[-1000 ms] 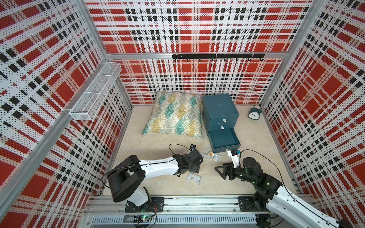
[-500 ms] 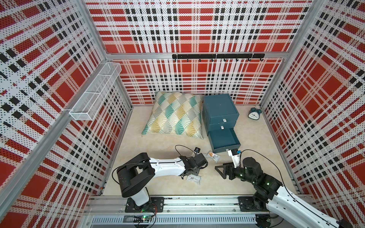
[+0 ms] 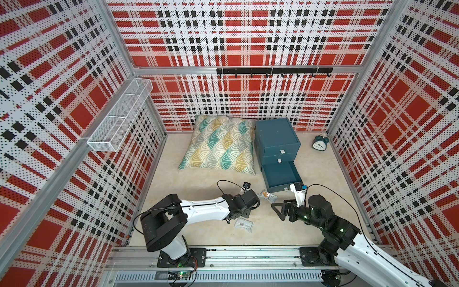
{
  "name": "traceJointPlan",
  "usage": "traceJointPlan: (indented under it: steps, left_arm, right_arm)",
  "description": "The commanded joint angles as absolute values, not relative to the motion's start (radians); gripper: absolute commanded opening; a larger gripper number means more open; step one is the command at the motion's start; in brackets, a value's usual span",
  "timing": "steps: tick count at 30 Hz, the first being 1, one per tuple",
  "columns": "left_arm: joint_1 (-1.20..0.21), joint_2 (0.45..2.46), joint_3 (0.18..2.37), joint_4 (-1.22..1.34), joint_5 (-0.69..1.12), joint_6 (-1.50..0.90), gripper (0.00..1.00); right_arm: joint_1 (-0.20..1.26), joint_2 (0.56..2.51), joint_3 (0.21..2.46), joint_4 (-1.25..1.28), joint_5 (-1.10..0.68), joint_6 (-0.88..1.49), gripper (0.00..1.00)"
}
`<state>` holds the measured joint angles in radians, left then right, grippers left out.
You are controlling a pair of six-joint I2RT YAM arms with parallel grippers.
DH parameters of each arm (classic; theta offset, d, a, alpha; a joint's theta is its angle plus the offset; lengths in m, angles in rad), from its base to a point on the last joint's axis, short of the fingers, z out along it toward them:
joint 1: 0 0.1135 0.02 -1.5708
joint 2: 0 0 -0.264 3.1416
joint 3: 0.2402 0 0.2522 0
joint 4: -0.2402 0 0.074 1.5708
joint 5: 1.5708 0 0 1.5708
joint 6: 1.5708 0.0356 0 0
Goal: Place the cookies into the drawer by color
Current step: Pick up the cookie at the center of the board, then place the cookie in the drawer.
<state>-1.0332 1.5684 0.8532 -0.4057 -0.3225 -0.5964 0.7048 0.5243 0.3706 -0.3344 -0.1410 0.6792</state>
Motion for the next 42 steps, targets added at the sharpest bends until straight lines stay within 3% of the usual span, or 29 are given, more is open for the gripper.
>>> traceJointPlan:
  steps: [1, 11, 29, 31, 36, 42]
  left_arm:
    - [-1.027, 1.522, 0.919, -0.401, -0.337, -0.588, 0.34]
    - [-1.023, 1.607, 1.173, -0.382, -0.307, -0.527, 0.34]
    - [-0.968, 1.914, 1.515, -0.283, -0.120, -0.484, 0.34]
    - [-0.956, 1.929, 1.526, -0.269, -0.094, -0.492, 0.41]
    - [-0.943, 1.897, 1.496, -0.253, -0.072, -0.510, 0.77]
    - [-0.942, 1.735, 1.338, -0.190, -0.088, -0.530, 0.97]
  right_arm:
    - [0.710, 0.517, 0.415, -0.412, -0.023, 0.703, 1.00]
    - [0.711, 0.517, 0.481, -0.488, 0.148, 0.841, 1.00]
    - [0.710, 0.521, 0.477, -0.490, 0.151, 0.839, 1.00]
    - [0.709, 0.535, 0.477, -0.488, 0.146, 0.841, 1.00]
    - [0.708, 0.551, 0.476, -0.484, 0.142, 0.845, 1.00]
    - [0.706, 0.547, 0.450, -0.452, 0.154, 0.832, 1.00]
